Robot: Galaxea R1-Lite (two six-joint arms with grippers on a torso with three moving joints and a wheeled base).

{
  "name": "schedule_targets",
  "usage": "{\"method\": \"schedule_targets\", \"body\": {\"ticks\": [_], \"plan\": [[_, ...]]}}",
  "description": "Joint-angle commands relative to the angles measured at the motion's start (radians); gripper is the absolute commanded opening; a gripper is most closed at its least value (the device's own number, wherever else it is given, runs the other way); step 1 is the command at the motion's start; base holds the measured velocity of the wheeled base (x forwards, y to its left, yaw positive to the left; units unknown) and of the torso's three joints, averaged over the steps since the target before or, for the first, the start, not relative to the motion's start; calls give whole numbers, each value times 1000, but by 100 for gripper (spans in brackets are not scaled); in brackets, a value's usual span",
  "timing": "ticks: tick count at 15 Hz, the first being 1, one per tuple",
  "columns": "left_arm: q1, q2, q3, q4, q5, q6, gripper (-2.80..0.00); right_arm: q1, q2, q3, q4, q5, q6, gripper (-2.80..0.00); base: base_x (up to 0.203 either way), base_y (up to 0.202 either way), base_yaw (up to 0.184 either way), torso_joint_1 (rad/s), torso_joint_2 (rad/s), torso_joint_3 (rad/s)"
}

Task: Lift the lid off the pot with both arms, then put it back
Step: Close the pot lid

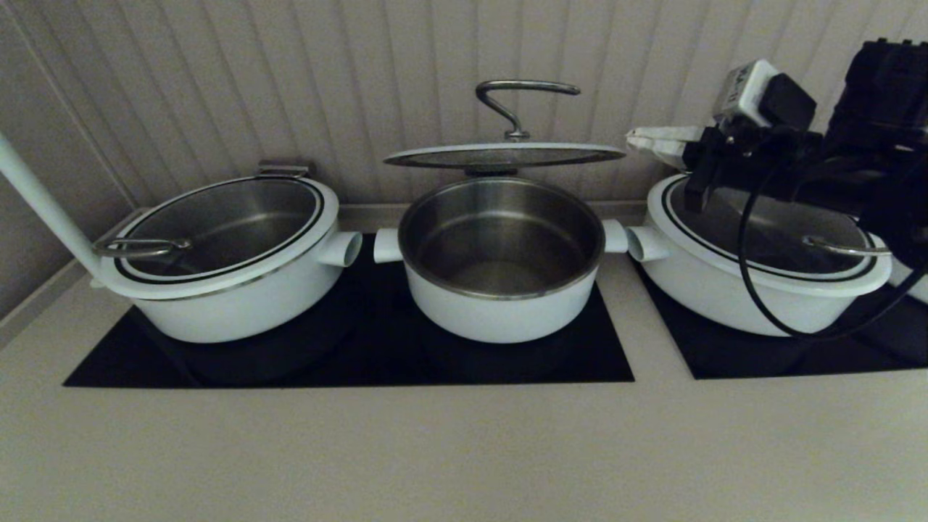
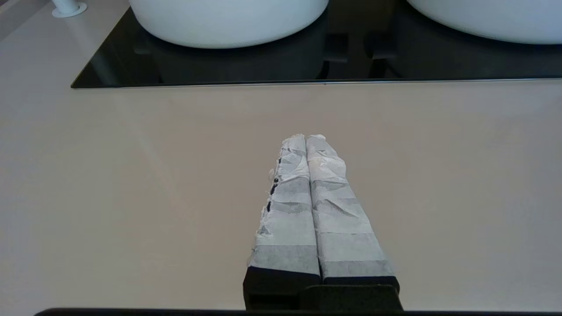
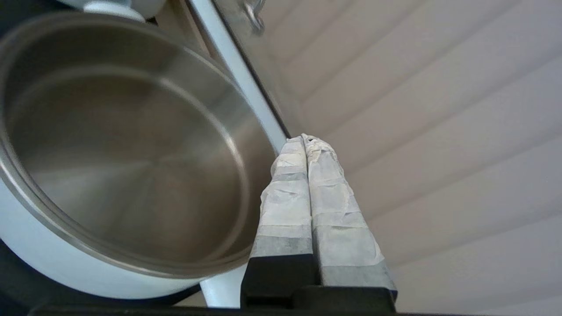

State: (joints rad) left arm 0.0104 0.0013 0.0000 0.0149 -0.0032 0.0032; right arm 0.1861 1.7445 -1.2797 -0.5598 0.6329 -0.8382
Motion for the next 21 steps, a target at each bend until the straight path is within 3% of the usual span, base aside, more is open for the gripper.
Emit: {"method": "schedule_targets", "body": {"ticks": [1, 7, 12, 21], "plan": [[0, 0, 0, 0, 0, 0, -280, -10, 52, -29, -5, 4, -6, -280, 0, 0, 0, 0, 0, 0], [0, 0, 0, 0, 0, 0, -280, -10, 150, -129, -20, 5, 1, -280, 0, 0, 0, 0, 0, 0], [0, 0, 0, -1, 0, 1, -280, -8, 216, -132, -92, 5, 1, -280, 0, 0, 0, 0, 0, 0], [0, 0, 0, 0, 0, 0, -280, -8, 244, -125, -103, 7, 1, -280, 0, 0, 0, 0, 0, 0]]}}
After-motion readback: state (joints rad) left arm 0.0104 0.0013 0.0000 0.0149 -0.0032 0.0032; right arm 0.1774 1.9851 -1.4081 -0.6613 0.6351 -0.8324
